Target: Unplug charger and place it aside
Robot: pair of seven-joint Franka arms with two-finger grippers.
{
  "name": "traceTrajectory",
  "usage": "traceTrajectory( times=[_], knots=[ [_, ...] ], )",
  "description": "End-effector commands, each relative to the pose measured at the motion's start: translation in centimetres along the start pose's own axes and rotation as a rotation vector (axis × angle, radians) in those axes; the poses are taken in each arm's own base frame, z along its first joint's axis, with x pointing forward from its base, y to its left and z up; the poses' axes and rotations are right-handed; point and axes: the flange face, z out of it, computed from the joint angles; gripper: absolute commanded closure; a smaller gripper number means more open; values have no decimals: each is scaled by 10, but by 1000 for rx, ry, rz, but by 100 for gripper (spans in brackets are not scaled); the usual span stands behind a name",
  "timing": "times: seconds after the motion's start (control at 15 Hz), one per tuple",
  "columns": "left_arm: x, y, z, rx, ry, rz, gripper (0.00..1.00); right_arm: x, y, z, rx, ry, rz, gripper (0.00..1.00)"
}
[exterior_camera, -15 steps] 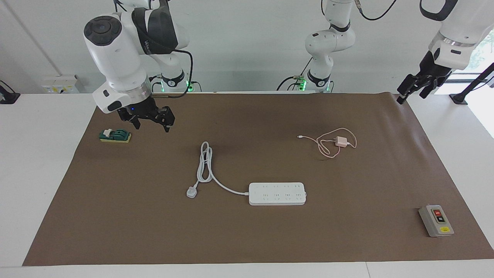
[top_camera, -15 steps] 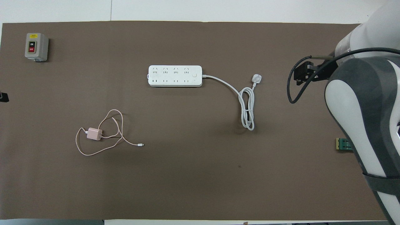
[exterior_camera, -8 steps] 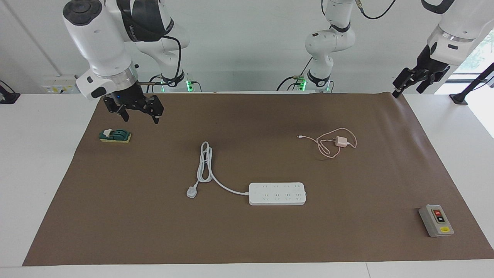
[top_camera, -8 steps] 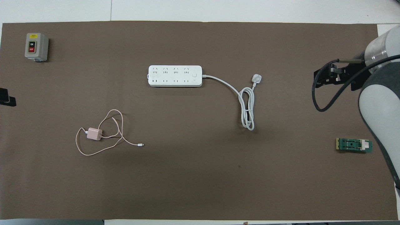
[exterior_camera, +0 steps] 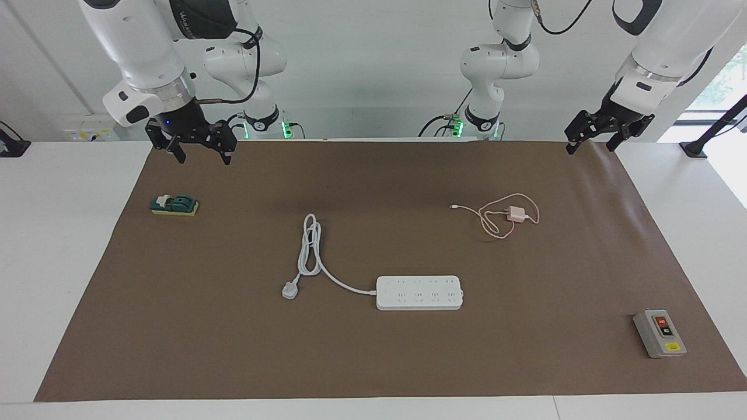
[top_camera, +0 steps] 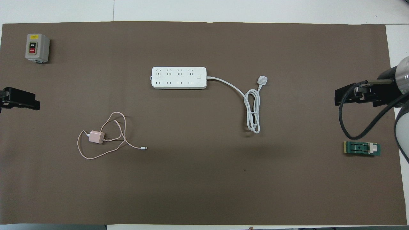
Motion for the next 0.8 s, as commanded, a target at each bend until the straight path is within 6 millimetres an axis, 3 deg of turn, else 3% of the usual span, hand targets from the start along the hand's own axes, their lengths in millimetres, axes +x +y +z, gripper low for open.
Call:
traceTrajectory(
  times=[0.0, 0.2, 0.6, 0.73],
  knots=[
    [-3, 11, -4, 0, -18, 45, 0, 1, 9, 7, -40, 12, -75, 0],
    [-3, 20, -4, 1, -16, 64, 0, 12, 33, 8, -26, 24, -57, 0],
    [-2, 25, -9, 8, 7, 110, 0, 13, 31, 7, -23, 35, -26, 0],
    [-2, 26, -8, 9, 6, 112, 0, 14, 39, 7, 23, 40, -16, 0]
  ],
)
